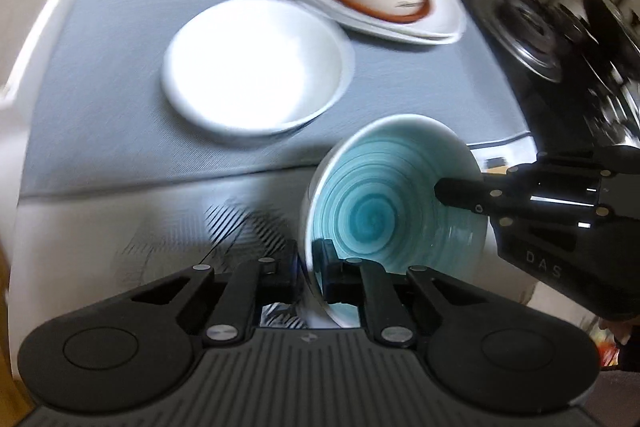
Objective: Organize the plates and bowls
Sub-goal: 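Lift the teal bowl and carry it toward the plate stack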
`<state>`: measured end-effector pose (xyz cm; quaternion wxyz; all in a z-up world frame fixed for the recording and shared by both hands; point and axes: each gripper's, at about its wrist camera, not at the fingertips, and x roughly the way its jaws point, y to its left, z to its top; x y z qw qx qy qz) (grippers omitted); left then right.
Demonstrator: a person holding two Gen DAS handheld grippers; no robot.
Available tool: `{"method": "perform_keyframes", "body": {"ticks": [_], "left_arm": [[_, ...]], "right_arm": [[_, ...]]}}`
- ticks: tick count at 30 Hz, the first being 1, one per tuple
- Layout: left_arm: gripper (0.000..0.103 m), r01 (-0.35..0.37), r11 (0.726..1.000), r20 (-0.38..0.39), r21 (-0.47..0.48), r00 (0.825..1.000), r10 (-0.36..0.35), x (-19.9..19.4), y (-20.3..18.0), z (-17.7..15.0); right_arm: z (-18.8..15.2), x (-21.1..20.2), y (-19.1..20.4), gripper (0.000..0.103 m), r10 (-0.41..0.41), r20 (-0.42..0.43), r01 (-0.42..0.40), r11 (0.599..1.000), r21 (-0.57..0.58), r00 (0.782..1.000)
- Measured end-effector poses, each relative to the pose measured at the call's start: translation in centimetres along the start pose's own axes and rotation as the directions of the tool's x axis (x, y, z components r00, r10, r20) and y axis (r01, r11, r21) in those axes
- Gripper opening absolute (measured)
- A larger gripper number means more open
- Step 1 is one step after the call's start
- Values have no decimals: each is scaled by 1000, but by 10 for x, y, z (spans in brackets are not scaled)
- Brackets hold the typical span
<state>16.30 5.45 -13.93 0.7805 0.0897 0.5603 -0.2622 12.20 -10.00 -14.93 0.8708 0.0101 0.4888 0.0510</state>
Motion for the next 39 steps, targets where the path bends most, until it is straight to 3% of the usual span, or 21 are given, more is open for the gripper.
{"method": "perform_keyframes", "body": {"ticks": [9,18,29,39], "left_arm": [[10,23,988,22,155,999,-26,20,-59,30],[9,15,988,14,154,1000,-17,39,-77,55],[14,-1,993,-1,118,1000,1,47,-74,67],[9,18,996,11,92,1000,-19,39,-75,71]], "right_arm": [[-24,-20,-56,6,-100,51,90,980,180,994],[-24,-21,-85,6,-138,82,116,965,235,987],[-24,-13,-100,7,-91,137,55,966,251,986],[-23,-18,-104,6,-92,138,50,959,278,986]]}}
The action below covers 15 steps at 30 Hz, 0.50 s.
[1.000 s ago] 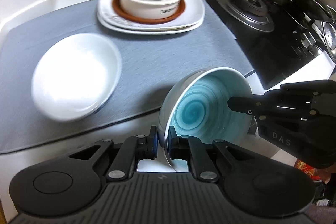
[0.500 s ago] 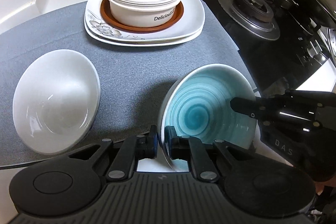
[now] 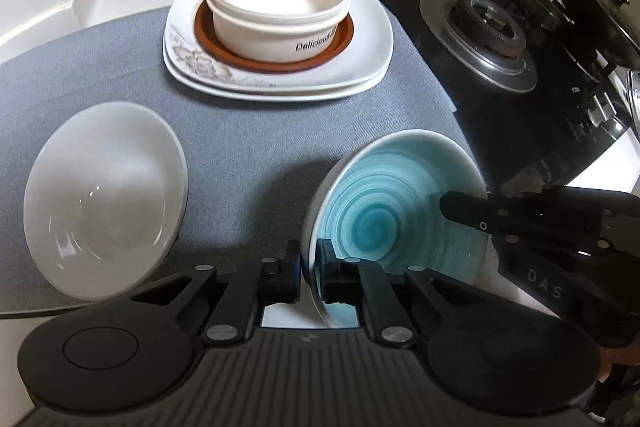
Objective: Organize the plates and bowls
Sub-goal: 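Lift the teal bowl and carry it toward the plate stack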
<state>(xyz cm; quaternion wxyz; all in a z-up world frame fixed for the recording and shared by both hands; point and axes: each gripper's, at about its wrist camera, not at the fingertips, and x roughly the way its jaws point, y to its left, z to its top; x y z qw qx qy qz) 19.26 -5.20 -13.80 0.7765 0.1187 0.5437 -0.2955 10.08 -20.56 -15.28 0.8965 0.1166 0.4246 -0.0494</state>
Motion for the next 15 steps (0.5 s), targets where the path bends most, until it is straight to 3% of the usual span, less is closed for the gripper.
{"method": "perform_keyframes", "body": {"ticks": [15], "left_arm": [[8,20,1000,127,-6,992,-19,-34,-1,38]], "right_arm": [[41,-21,0,6,-28,102,31,999,-28,994]]}}
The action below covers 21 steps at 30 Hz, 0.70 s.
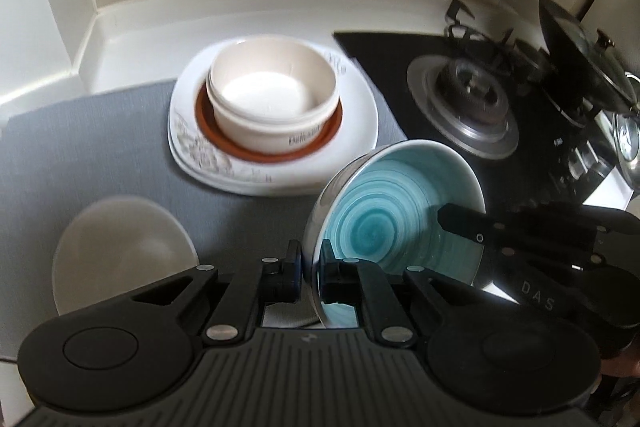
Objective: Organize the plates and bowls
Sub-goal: 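Lower the teal bowl into the cream bowl and open both grippers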
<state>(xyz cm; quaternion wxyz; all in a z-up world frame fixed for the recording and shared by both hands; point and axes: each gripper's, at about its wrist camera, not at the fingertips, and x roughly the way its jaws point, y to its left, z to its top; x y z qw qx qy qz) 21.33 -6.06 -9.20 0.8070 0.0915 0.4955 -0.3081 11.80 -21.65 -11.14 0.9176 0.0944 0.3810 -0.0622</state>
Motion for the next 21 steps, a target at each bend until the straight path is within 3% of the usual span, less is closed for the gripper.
{"method": "perform_keyframes", "body": {"ticks": [10,21], "left_arm": [[8,-13,1000,70,18,997,12,-9,8,37],[8,-43,999,109,4,993,43,1,32,93]], "right_arm": [[38,-1,0,6,4,48,-2,1000,-29,999],[98,31,-2,6,28,76,-25,998,-49,997]]}}
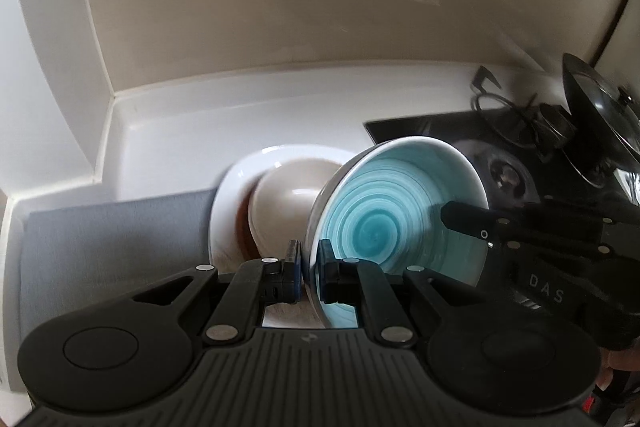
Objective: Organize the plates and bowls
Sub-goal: 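Lower the teal bowl into the cream bowl and open both grippers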
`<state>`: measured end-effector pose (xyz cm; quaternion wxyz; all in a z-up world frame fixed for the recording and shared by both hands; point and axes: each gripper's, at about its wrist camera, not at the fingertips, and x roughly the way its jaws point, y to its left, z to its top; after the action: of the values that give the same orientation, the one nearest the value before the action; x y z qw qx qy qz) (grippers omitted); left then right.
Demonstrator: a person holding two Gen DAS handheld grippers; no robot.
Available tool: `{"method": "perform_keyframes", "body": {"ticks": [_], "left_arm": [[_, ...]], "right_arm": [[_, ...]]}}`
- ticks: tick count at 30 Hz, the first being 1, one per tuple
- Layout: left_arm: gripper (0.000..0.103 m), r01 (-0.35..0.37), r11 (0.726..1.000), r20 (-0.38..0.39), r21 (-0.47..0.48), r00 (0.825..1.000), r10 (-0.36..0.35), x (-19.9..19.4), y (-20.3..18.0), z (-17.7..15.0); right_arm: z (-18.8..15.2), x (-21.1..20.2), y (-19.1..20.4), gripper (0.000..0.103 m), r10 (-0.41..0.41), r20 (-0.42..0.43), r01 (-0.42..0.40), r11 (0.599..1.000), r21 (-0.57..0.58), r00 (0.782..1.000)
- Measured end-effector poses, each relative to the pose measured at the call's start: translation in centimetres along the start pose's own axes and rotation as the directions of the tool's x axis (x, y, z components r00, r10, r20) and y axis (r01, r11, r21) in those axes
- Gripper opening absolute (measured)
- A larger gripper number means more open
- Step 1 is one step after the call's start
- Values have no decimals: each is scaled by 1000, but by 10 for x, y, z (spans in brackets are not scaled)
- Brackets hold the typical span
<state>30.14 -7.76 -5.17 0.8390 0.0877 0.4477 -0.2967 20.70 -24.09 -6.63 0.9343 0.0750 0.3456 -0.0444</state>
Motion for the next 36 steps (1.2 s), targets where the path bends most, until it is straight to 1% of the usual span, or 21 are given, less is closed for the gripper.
{"method": "perform_keyframes", "body": {"ticks": [7,14,23,26,28,30,32,33,34,36], "left_arm": [[8,-31,1000,-27,-1,999,31,28,12,28],[9,-39,999,-84,-9,996,38,57,25,39],[10,-19,999,-152,-31,988,14,80,35,40],[9,-35,999,-174,-34,984,28,86,37,41],[9,-31,998,-187,-60,982,20,89,41,42],[10,-37,996,-183,-78,983,22,88,44,44],[15,-38,994,-181,-100,983,19,87,46,47],[24,-46,993,-176,-107,984,26,87,47,49],[40,-52,992,-165,-111,986,33,86,49,50],[51,-71,990,-152,-122,987,52,85,52,52]], "right_arm": [[30,39,-7,6,2,-33,-2,1000,2,999],[36,74,-8,6,-7,-93,7,1000,1,996],[33,91,-13,6,-17,-138,19,1000,18,990],[35,94,-14,6,-16,-149,20,1000,23,989],[38,98,-14,6,-9,-161,14,1000,27,987],[39,100,-15,6,-13,-167,18,1000,24,986],[41,102,-17,7,-30,-171,36,999,31,985],[41,102,-19,7,-21,-173,29,999,46,985],[41,102,-21,7,-14,-175,24,998,56,985],[41,102,-22,7,-11,-176,22,998,62,984]]}}
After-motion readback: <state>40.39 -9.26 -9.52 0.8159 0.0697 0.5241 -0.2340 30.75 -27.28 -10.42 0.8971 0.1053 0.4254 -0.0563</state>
